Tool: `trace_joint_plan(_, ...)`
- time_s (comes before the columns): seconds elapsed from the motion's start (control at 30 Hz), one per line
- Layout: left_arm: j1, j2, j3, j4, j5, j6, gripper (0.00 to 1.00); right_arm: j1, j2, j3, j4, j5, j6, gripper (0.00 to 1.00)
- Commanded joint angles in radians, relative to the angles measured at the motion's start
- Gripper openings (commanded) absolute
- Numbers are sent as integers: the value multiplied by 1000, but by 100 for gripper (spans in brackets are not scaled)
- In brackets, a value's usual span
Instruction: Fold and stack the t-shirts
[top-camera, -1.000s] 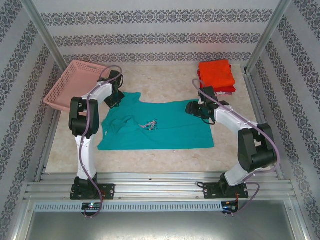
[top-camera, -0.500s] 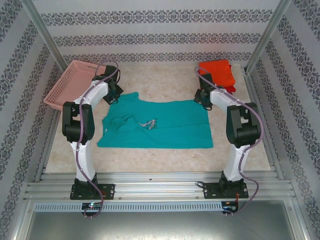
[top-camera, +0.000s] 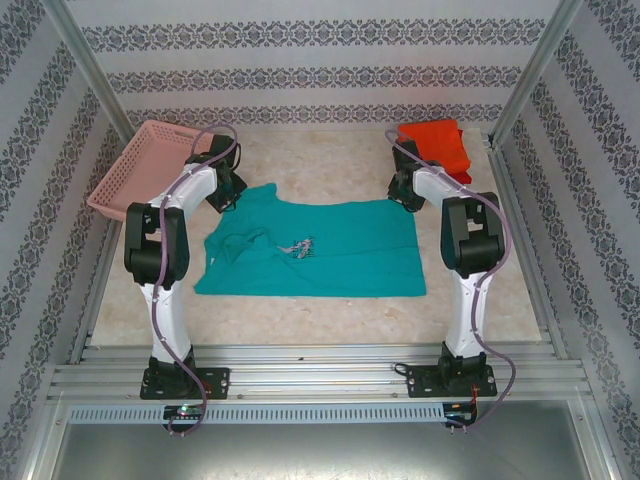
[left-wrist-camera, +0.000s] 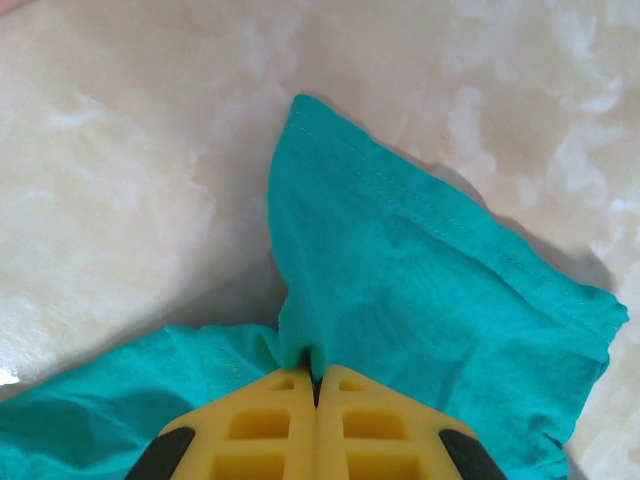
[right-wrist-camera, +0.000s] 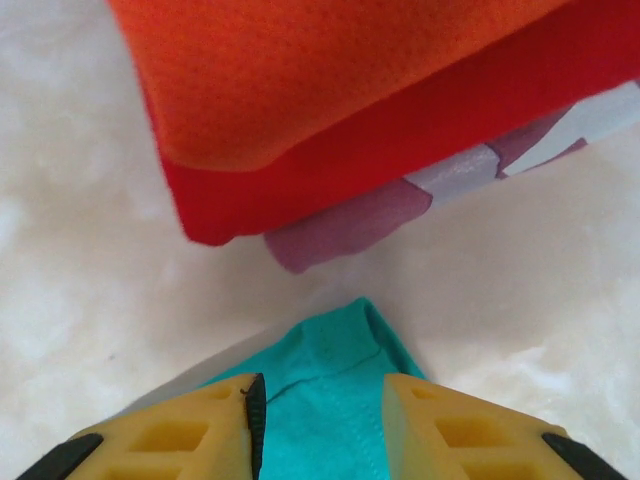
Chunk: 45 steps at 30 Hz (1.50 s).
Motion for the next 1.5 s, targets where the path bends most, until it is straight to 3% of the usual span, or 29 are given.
trace_joint_plan(0.0,9,-24,-14,21,6,3,0,-9,42,46,-49,47,10,34)
trace_joint_plan(0.03,8,-24,-18,24,7,3,0,-10,51,53,-50,52,6,27)
trace_joint_plan(0.2,9,-22,-31,34,15,3,0,-13,82,105,-75,62,-9,28)
trace_joint_plan(0.4,11,-24,-45,43,20,3,0,-14,100,129,-89,56,-22,22)
trace_joint_plan(0.6,12,-28,-49,45,27,4,0,-18,98,128,-92,42,-37,0)
trace_joint_plan(1.47,23,-250,-198,70,22,-1,0,-15,-376,-303,137,-6,-104,0)
